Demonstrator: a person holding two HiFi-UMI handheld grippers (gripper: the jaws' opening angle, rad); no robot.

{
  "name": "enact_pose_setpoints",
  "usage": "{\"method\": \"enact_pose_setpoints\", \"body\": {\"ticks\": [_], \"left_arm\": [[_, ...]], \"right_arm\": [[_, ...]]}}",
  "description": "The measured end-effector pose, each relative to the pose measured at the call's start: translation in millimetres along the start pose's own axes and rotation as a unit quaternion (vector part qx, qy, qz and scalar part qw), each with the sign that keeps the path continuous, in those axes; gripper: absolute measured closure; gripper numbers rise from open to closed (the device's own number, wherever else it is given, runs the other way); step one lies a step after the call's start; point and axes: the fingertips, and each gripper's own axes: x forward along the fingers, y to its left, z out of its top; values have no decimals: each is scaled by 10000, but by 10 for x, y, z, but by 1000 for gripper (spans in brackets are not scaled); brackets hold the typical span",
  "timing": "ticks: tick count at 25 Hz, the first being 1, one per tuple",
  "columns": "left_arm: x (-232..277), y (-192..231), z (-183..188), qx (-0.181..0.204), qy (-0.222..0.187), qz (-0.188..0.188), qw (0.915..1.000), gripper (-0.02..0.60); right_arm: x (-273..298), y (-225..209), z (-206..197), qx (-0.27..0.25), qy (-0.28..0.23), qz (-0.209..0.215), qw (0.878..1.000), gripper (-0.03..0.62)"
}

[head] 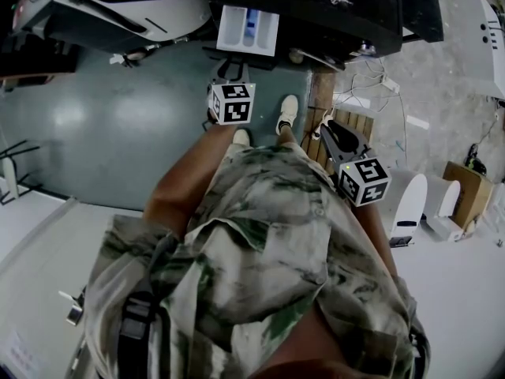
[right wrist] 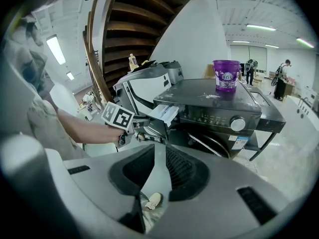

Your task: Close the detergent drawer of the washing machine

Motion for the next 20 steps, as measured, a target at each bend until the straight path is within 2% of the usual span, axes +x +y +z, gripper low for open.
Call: {"method": "enact_pose_setpoints", "body": {"ticks": [20], "left_arm": [[91,2,93,13,-8,-37,10000,443]], "right_arm": [[-24,-86,24,33,-41,-24,10000,505]]}}
